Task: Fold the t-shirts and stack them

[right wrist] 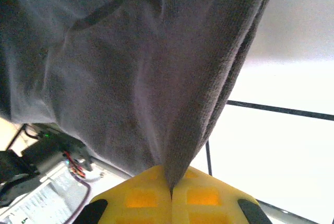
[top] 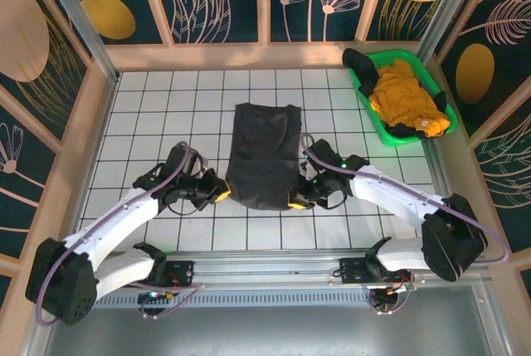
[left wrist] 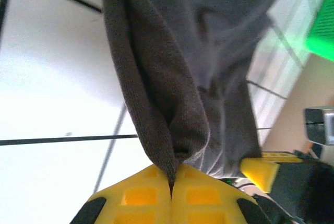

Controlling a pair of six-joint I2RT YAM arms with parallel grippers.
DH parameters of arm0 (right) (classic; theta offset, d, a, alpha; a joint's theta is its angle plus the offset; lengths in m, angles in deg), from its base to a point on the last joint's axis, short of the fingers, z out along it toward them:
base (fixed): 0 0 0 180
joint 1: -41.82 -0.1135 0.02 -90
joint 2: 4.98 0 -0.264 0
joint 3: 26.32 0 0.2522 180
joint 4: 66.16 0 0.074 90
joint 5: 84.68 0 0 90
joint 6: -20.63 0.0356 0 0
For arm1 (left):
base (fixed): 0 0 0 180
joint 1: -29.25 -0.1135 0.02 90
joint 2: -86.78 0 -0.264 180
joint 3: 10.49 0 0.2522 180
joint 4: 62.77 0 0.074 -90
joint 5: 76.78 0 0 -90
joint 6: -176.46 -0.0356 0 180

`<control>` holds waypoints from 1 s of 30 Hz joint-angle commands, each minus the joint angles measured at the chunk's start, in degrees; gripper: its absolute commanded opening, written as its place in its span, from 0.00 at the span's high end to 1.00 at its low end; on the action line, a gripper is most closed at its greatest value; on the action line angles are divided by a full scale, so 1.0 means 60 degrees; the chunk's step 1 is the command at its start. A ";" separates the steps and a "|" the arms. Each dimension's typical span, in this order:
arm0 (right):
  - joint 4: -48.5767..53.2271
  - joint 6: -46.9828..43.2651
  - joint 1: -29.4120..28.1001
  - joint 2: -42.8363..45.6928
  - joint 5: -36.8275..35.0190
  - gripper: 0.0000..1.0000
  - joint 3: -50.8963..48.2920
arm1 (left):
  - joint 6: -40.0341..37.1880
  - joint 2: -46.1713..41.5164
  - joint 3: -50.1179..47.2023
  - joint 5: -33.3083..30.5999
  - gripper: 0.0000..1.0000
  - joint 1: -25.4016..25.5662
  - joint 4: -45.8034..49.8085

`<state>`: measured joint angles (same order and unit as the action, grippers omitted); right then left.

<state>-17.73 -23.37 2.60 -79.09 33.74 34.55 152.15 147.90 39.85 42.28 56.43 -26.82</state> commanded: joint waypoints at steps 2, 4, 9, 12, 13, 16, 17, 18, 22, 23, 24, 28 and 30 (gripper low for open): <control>0.0778 0.0576 0.0600 0.0209 -0.0377 1.00 0.1202 | 0.0699 0.0099 0.1374 -0.0741 1.00 0.0026 -0.0539; 0.0827 0.0660 0.0950 0.0068 -0.0446 1.00 0.1762 | 0.0724 0.0523 0.2019 -0.1031 1.00 0.0006 -0.0642; 0.0949 0.0471 0.1774 -0.1005 -0.0513 1.00 0.3660 | 0.0801 0.1811 0.3665 -0.1469 1.00 -0.0166 -0.1026; 0.0927 0.0269 0.2132 -0.1958 -0.0621 1.00 0.4774 | 0.0680 0.2771 0.4529 -0.1397 1.00 -0.0493 -0.1233; 0.0853 0.0232 0.2303 -0.2314 -0.0628 1.00 0.5100 | 0.0631 0.3087 0.4830 -0.1345 1.00 -0.0631 -0.1388; 0.0646 0.0095 0.2787 -0.3364 -0.0840 1.00 0.6026 | 0.0289 0.4402 0.6022 -0.1410 1.00 -0.0948 -0.1341; 0.0475 0.0035 0.2969 -0.3781 -0.0841 1.00 0.6326 | 0.0178 0.4890 0.6408 -0.1455 1.00 -0.1073 -0.1300; 0.0301 -0.0027 0.3115 -0.4173 -0.0848 1.00 0.6581 | 0.0122 0.5294 0.6677 -0.1432 1.00 -0.1173 -0.1413; -0.0111 -0.0561 0.3692 -0.6564 -0.0368 0.99 0.8428 | -0.0012 0.7523 0.8084 -0.1309 1.00 -0.1471 -0.1502; 0.0083 -0.0786 0.3817 -0.7271 -0.0288 0.84 0.9178 | -0.0130 0.8114 0.8594 -0.1379 1.00 -0.1519 -0.1291; 0.0378 -0.0948 0.3906 -0.7833 -0.0320 0.70 0.9847 | -0.0226 0.8584 0.9020 -0.1372 0.98 -0.1538 -0.1154; 0.1174 -0.1413 0.4204 -0.8974 -0.0738 0.43 1.1717 | -0.0701 0.9801 1.0864 -0.1743 0.48 -0.1598 -0.0360; 0.0996 -0.1665 0.4248 -0.8606 -0.0895 0.40 1.1693 | -0.0795 0.9534 1.0986 -0.2119 0.47 -0.1591 -0.0071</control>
<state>-14.47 -29.68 27.82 -134.19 29.72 100.93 150.45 207.90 101.49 32.35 46.92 -31.10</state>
